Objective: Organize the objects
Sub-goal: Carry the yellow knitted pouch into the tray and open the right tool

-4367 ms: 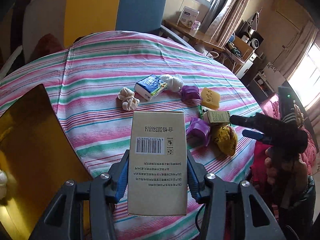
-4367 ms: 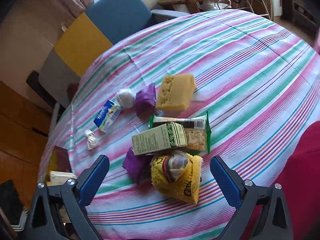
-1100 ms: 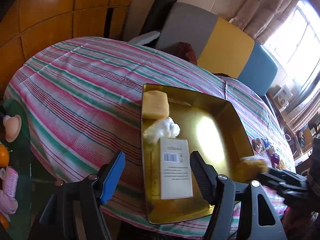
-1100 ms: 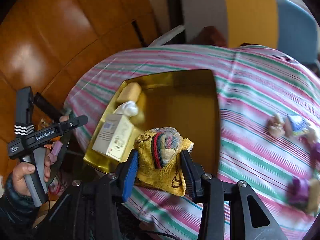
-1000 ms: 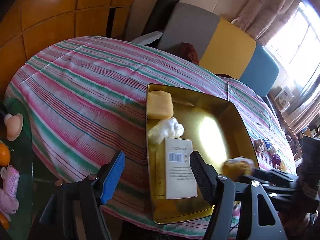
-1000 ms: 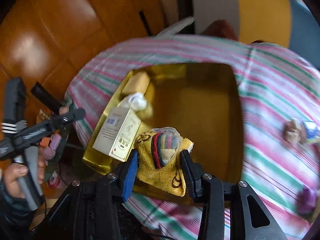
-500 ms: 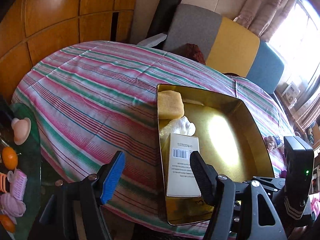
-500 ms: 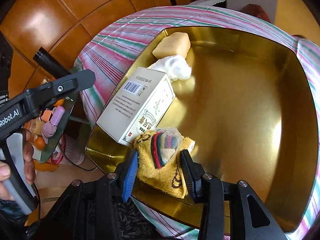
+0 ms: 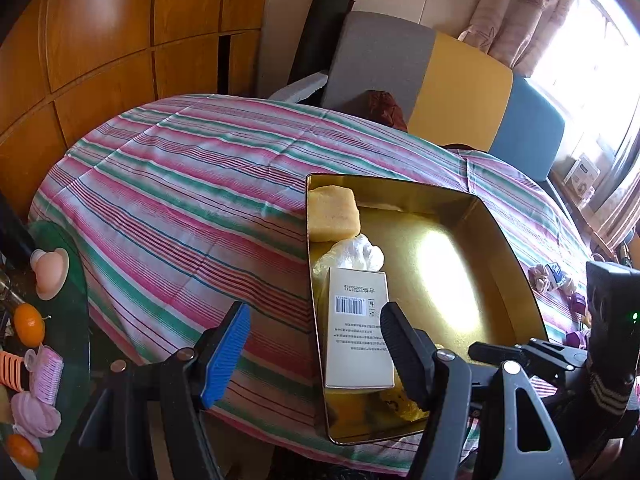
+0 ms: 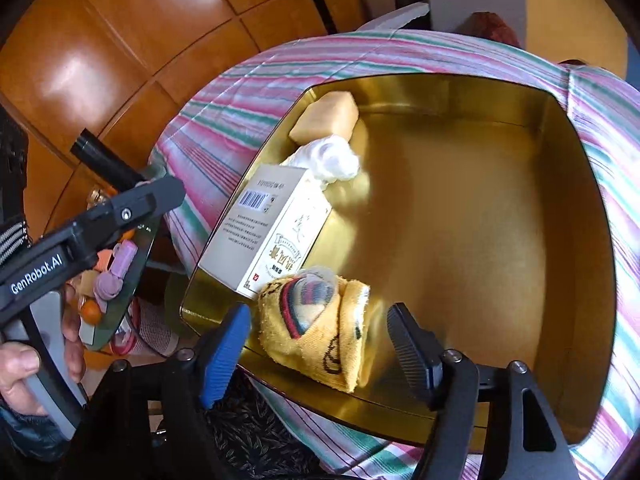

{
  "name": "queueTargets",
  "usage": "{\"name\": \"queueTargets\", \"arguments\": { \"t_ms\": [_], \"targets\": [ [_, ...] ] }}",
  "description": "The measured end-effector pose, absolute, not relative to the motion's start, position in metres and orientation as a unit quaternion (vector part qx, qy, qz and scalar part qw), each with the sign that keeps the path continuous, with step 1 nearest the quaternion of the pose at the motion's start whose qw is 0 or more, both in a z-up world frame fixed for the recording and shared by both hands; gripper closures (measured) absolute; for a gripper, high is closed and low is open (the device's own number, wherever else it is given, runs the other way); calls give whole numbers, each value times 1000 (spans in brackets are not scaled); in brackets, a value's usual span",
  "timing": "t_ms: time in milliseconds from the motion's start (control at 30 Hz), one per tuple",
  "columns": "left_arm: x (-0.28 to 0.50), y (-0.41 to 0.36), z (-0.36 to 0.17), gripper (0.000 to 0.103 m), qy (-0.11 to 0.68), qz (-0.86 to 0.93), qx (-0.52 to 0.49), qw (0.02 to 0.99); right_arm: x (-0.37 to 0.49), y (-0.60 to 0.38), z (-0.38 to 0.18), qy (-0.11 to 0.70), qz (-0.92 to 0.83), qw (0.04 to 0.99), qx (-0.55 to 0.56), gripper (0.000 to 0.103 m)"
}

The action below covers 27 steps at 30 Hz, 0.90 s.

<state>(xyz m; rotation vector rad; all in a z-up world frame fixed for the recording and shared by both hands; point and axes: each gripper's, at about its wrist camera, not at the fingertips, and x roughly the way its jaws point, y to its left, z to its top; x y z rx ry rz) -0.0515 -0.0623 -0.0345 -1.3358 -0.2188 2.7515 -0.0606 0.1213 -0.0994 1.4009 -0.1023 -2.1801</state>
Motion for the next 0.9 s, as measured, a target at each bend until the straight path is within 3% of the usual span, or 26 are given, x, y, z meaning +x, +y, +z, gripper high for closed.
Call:
{"name": "queueTargets", "arguments": {
  "t_ms": [900],
  "targets": [
    [-48, -20, -20, 34, -30, 898, -433, 71, -38, 241, -64, -107, -872, 140, 457, 6]
  ]
}}
